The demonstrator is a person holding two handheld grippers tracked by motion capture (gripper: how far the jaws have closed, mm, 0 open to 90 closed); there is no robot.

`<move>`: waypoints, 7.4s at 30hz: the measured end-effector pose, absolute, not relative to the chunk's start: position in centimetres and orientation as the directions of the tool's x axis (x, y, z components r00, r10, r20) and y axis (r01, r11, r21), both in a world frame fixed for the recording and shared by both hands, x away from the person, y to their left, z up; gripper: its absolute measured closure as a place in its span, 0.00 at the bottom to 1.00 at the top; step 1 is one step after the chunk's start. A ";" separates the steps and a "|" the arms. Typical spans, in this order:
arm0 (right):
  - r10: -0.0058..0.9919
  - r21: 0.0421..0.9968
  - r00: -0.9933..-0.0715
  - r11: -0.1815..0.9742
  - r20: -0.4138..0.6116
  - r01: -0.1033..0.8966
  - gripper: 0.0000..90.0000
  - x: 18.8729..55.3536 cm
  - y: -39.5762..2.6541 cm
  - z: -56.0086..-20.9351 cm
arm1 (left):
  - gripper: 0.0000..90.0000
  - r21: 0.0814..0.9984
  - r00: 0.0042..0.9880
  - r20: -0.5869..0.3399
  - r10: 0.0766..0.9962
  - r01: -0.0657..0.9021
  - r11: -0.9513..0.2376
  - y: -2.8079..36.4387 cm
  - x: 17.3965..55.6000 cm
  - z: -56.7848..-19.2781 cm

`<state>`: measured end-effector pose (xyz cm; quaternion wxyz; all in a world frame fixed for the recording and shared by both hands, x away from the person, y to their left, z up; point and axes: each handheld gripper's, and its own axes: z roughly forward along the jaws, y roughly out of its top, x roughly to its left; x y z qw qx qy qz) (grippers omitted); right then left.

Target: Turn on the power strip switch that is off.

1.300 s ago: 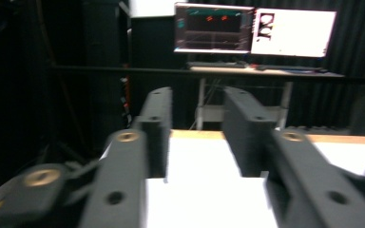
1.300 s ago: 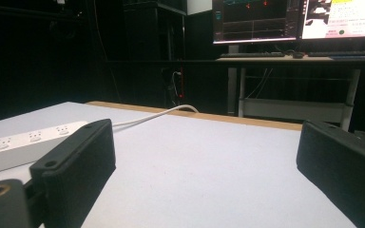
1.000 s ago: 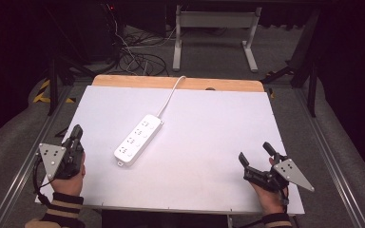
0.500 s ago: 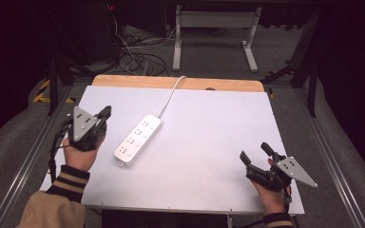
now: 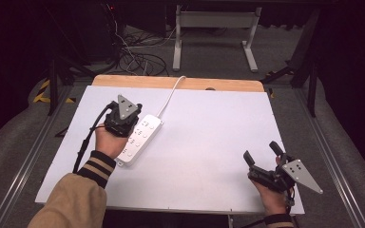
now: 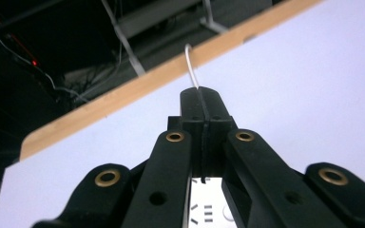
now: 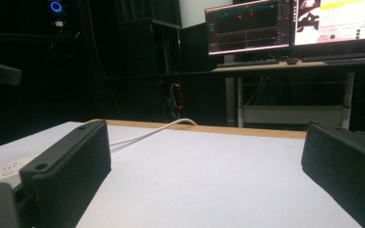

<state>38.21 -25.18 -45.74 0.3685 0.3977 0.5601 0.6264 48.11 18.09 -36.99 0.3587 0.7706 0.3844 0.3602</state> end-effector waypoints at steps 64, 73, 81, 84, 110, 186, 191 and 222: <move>0.889 0.995 -0.448 -0.076 0.094 0.059 0.08 38.1 -24.4 -45.8 | 1.00 0.591 0.482 0.051 0.874 0.692 -0.416 15.4 55.6 -44.7; 0.891 0.995 -0.445 -0.074 0.095 0.063 0.08 38.0 -24.4 -45.8 | 1.00 0.593 0.475 0.052 0.878 0.693 -0.410 15.4 55.5 -44.7; 0.892 0.995 -0.442 -0.075 0.095 0.062 0.08 37.9 -24.5 -45.8 | 1.00 0.598 0.479 0.041 0.877 0.691 -0.406 15.6 55.6 -44.7; 0.892 0.995 -0.443 -0.074 0.094 0.062 0.08 38.0 -24.4 -45.8 | 1.00 0.603 0.477 0.046 0.878 0.687 -0.405 15.5 55.5 -44.8; 0.891 0.994 -0.443 -0.080 0.103 0.070 0.09 38.0 -24.4 -45.8 | 1.00 0.685 0.497 -0.030 0.867 0.642 -0.344 17.0 55.1 -44.1; 0.881 0.997 -0.468 -0.053 0.071 0.052 0.10 37.9 -23.4 -45.7 | 0.00 0.987 -0.001 0.010 1.000 -0.162 -0.010 28.2 37.9 -43.3; 0.880 0.997 -0.469 -0.055 0.073 0.051 0.10 37.9 -23.3 -45.7 | 0.00 0.988 0.003 0.017 1.000 -0.153 -0.016 28.3 37.7 -43.3; 0.881 0.997 -0.468 -0.053 0.071 0.051 0.10 37.8 -23.4 -45.7 | 0.00 0.992 0.014 0.019 1.000 -0.127 -0.017 28.2 38.2 -43.5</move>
